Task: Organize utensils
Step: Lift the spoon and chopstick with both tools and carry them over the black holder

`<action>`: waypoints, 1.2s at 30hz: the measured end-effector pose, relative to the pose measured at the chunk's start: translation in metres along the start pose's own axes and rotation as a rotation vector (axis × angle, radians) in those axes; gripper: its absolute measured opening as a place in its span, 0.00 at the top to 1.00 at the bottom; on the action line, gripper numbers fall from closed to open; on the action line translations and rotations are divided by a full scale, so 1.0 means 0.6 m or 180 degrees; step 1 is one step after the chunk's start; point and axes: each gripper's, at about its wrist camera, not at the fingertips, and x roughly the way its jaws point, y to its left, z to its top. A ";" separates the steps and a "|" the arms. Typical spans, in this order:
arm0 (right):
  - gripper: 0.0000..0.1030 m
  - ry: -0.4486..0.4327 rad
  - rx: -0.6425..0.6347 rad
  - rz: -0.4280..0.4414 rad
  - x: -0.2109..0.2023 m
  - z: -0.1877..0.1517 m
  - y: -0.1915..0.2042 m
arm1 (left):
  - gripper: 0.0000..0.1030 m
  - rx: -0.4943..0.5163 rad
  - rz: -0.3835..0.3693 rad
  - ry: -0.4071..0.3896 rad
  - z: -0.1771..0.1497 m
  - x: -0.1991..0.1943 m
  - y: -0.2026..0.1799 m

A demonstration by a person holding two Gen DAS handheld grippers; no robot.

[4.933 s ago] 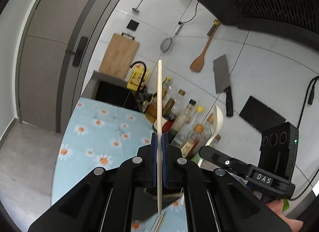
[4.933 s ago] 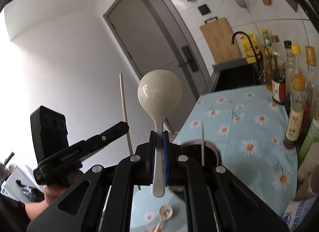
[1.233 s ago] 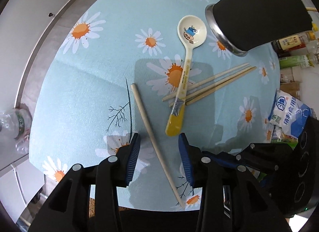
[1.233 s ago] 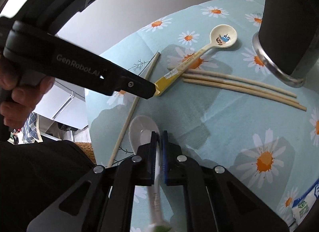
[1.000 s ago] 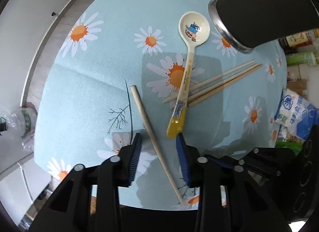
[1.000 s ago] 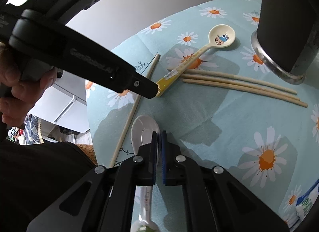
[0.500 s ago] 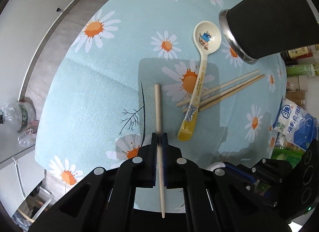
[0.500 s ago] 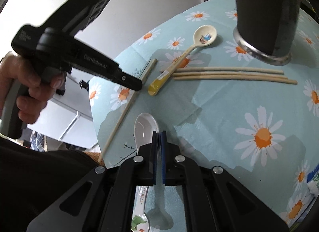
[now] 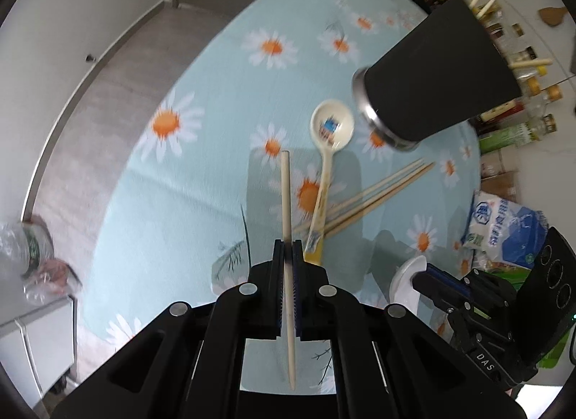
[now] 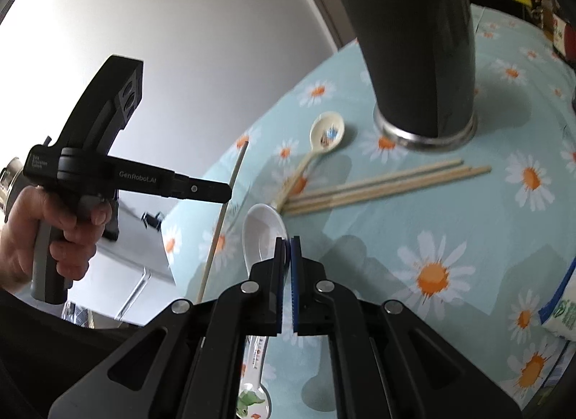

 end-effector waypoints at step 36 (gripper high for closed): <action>0.96 -0.2644 0.0377 -0.1277 -0.196 0.197 0.079 | 0.97 0.1845 -0.1506 -0.1852 0.162 -0.238 -0.126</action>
